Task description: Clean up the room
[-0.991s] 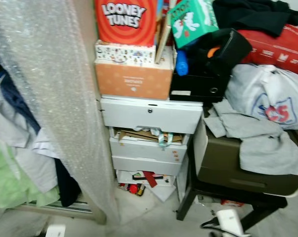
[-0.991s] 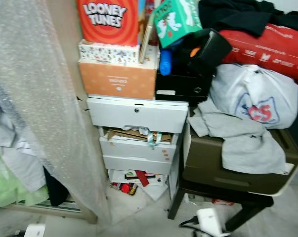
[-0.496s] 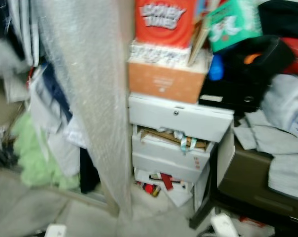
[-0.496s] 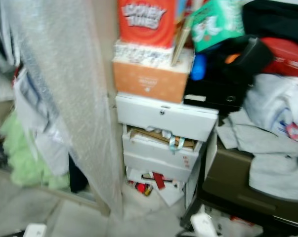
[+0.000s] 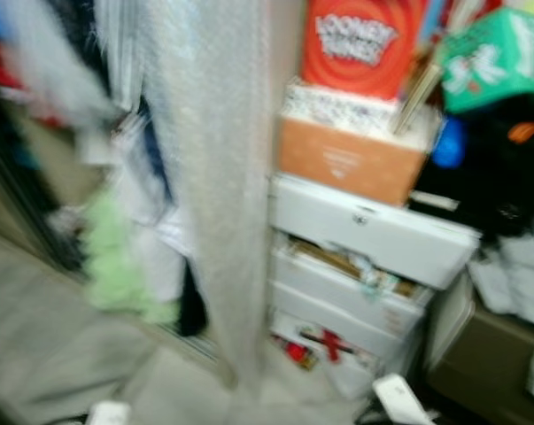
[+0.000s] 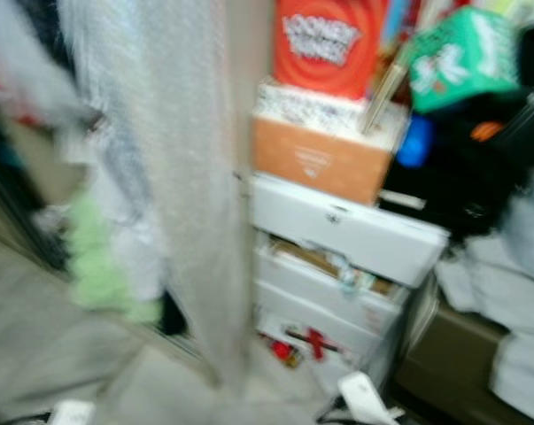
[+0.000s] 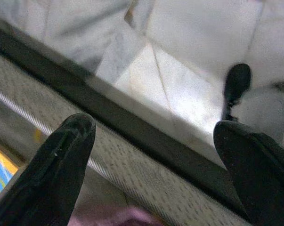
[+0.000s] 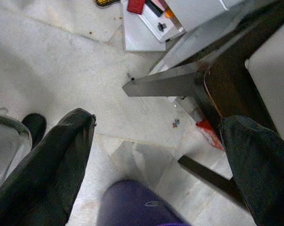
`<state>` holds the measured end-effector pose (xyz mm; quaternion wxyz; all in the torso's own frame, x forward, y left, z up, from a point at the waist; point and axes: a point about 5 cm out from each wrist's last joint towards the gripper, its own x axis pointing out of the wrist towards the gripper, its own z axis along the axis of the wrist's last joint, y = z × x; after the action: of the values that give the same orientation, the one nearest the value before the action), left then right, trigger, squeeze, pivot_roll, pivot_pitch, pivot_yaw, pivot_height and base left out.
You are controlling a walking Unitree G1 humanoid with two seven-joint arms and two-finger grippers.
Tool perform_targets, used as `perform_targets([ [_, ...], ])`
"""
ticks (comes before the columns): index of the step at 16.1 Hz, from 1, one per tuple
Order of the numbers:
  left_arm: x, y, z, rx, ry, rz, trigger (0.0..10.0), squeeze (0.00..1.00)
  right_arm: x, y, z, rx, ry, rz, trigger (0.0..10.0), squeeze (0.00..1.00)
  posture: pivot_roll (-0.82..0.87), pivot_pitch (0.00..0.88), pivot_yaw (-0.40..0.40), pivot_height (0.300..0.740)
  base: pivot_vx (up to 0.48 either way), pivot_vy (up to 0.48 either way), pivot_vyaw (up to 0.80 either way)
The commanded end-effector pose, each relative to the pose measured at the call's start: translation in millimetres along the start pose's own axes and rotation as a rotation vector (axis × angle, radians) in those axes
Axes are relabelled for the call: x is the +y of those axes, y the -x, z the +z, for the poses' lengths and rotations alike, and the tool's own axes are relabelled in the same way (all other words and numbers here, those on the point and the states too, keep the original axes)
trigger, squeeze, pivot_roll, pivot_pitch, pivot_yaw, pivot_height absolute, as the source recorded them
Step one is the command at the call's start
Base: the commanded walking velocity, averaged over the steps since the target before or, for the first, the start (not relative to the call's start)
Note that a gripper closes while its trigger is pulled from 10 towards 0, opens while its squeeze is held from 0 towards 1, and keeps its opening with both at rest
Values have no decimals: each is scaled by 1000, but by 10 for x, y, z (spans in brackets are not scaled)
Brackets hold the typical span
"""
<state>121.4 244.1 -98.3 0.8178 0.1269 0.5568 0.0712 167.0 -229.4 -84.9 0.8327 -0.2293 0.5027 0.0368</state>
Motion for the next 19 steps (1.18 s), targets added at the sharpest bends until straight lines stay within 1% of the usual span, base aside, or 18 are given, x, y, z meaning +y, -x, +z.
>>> perform_targets([
  [1,72,3,-48,15,-14,10,10000,0,40,-3,32,-7,16,10,10000,0,-25,0,-34,740,0,0,800],
  [3,72,2,-24,-3,-12,9,10000,0,39,-6,60,-14,42,9,10000,0,-30,0,-33,740,0,0,719],
  [5,78,3,-23,-7,-35,5,10000,0,11,3,-14,-2,41,9,10000,0,-30,0,-32,740,0,0,0],
  [8,82,3,-28,-6,-35,3,10000,0,3,5,-32,1,50,11,10000,0,-27,0,-31,740,0,0,0],
  [10,88,3,-30,-6,-41,2,10000,0,26,-6,88,-44,62,14,10000,0,-26,0,-29,740,0,0,0],
  [16,95,3,-28,-3,-53,4,10000,0,31,-9,131,-56,78,15,10000,0,-27,0,-26,740,0,0,0],
  [19,90,2,-27,-1,-59,2,10000,0,17,-11,152,-61,99,11,10000,0,-29,0,-26,740,0,0,800],
])
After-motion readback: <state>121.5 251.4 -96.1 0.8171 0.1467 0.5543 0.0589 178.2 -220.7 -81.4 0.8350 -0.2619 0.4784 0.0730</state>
